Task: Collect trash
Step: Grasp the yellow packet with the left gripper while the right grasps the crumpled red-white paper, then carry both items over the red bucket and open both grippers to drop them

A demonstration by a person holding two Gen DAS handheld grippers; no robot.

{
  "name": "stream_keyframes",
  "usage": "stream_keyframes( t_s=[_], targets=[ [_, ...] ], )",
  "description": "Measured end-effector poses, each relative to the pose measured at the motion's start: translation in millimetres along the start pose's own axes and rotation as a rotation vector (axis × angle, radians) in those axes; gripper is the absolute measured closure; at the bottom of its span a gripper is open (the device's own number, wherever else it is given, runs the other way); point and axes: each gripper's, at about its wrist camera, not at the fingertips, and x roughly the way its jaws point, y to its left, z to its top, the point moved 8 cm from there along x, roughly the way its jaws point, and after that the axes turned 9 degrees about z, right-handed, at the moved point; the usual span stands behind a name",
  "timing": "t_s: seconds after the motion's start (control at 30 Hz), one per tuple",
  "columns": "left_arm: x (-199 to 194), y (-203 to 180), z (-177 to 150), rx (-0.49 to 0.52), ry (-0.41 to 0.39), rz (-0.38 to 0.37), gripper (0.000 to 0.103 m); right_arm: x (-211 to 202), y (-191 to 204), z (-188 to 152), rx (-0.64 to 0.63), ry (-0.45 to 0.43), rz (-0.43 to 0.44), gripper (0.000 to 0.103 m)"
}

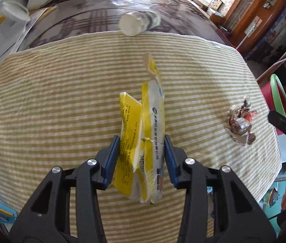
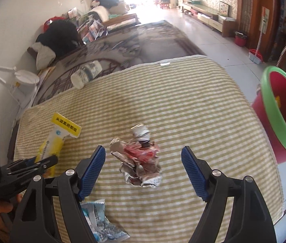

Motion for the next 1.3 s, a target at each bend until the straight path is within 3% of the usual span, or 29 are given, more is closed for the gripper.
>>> stream_keyframes(
  t_s=[0.2,0.27,0.37,0.6,0.9,0.97,1.03,1.1,1.3],
  targets=[
    [-4,19,-4,-0.037,-0.005,0.005,0.051,50,4,-4,-0.048,0.097,-0.050,0.032],
    [-6,21,-2,-0.044,-0.009,0.003,0.049,62,3,-11,-0.064,0.147,-0.065,0.051],
    [-10,24,0,-0.064,-0.013,-0.008,0.044,58,5,-11,-0.086,0.122,-0.078,0.063],
    [-13,17,9,-0.081,-0.015,-0.056,0.032,26,10,-7,-0.066,0.062,-0.028,0.064],
    [11,0,6,-0.018,0.029,-0.026,0.032,3,29,-9,-0.048,0.027,0.022,0.064],
    [15,-5,6,-0.023,0.038,-0.041,0.034,1,35,-8,-0.056,0.024,0.032,0.064],
    [15,-9,6,-0.027,0.042,-0.064,0.054,-1,41,-7,-0.069,0.020,0.039,0.064],
    [12,-13,6,-0.019,0.037,-0.071,0.067,-3,46,-4,-0.081,0.012,0.042,0.064],
    [-1,-11,8,-0.024,0.004,-0.057,0.070,-17,52,7,-0.098,-0.039,0.046,0.063]
  ],
)
